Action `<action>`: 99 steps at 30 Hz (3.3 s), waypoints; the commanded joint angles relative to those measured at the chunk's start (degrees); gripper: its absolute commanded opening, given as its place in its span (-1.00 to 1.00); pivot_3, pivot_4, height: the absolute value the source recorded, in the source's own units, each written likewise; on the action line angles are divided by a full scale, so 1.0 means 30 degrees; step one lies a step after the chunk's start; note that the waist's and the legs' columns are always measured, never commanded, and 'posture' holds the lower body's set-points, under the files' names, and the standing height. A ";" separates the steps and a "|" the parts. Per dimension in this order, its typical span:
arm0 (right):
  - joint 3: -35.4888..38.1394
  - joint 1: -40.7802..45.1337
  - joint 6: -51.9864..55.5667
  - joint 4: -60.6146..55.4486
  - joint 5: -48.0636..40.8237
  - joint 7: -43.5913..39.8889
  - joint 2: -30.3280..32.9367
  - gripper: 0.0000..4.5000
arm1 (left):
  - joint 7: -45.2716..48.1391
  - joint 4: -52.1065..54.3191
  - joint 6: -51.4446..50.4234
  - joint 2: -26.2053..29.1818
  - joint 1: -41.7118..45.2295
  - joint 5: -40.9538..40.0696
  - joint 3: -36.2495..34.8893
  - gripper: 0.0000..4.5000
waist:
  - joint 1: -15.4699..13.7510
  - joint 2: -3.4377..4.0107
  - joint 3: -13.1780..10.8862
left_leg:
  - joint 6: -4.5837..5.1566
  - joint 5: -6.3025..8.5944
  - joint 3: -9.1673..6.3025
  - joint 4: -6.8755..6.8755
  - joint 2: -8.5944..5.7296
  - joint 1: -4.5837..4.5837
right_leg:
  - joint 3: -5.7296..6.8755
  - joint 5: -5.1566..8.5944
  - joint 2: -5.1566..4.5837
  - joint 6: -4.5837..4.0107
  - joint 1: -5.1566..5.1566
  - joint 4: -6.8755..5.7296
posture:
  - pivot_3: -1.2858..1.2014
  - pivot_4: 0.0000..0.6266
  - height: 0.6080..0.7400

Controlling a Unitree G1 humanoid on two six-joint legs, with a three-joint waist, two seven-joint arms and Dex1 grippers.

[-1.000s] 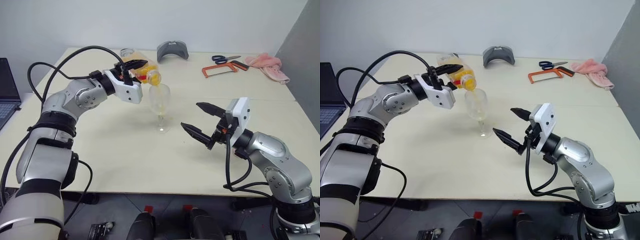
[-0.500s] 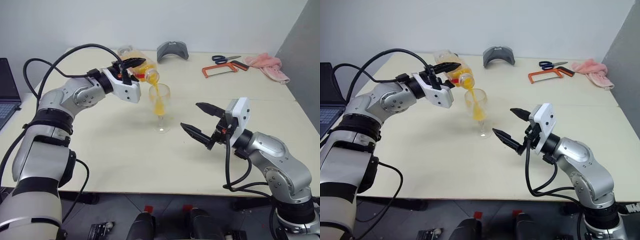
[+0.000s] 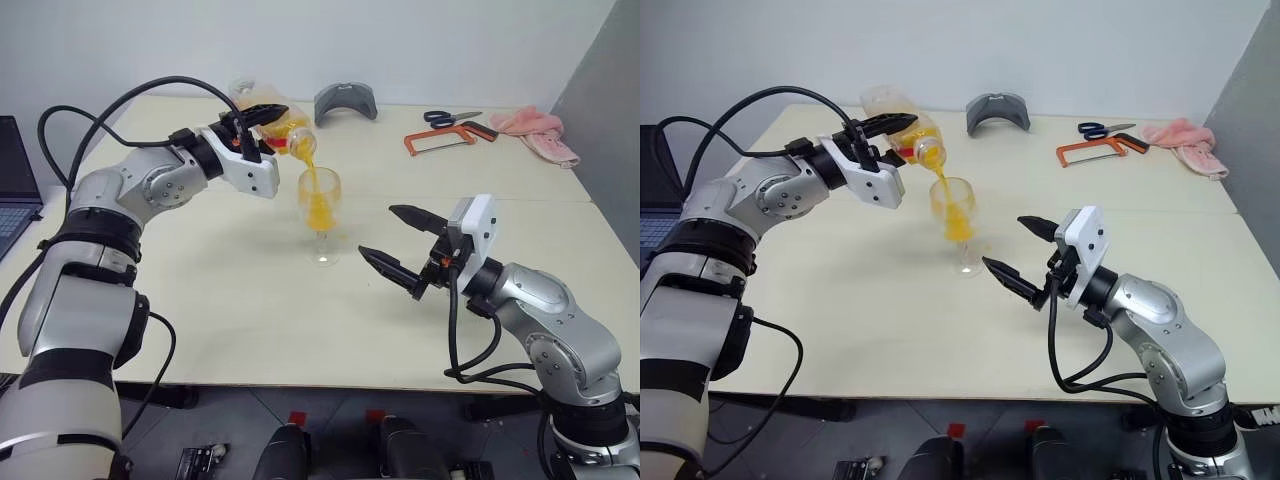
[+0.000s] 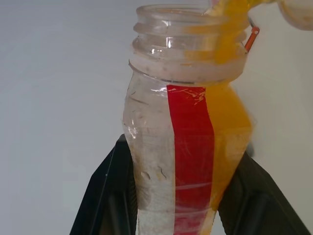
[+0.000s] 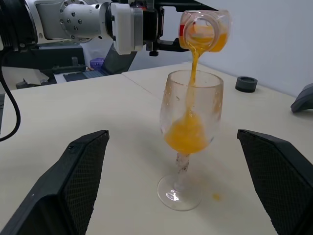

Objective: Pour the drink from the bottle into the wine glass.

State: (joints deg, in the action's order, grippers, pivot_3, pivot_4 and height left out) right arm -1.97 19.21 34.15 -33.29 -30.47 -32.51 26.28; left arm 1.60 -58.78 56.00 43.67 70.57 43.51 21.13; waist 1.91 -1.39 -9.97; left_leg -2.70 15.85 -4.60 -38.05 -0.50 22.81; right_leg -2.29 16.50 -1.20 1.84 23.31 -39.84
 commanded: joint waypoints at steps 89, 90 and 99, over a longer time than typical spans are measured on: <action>-0.0924 0.1096 -0.0073 -0.0703 0.0141 -0.0754 0.0271 1.00 | 0.7177 0.6082 -0.9840 -0.3440 -0.5430 -1.3799 -0.6436 -0.26 | 0.0161 0.0005 0.0005 | -0.0011 -0.0006 -0.0025 -0.0033 0.0032 -0.0003 | -0.0009 0.0000 -0.0021 -0.0002 0.0009 -0.0042 | 0.03 -0.52 1.00; -0.1116 0.1210 0.0068 -0.0753 0.0134 -0.0878 0.0389 1.00 | 0.7396 0.7071 -1.1245 -0.3600 -0.6154 -1.4650 -0.7010 -0.26 | 0.0242 0.0005 0.0005 | -0.0010 -0.0006 -0.0045 -0.0031 0.0039 -0.0007 | -0.0009 0.0000 -0.0020 -0.0003 0.0008 -0.0047 | 0.03 -0.52 1.00; -0.3143 0.3395 0.2252 -0.0338 0.0516 -0.0575 0.0210 1.00 | 0.7461 1.2280 -1.9454 -0.4139 -1.1520 -1.9529 -1.1198 -0.26 | 0.0499 0.0003 0.0014 | -0.0011 -0.0007 -0.0126 -0.0036 0.0059 -0.0029 | -0.0016 0.0000 -0.0010 -0.0005 0.0008 -0.0064 | 0.03 -0.52 1.00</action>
State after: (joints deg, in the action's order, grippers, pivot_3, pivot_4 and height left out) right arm -10.98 27.79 40.12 -33.37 -29.13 -34.76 27.25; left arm 24.26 -25.60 -0.09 31.19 35.97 -12.37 -9.65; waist 3.41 -1.38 -9.93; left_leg -2.73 15.83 -5.05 -38.17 -0.32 22.74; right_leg -2.29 16.50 -1.23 1.83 23.33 -40.03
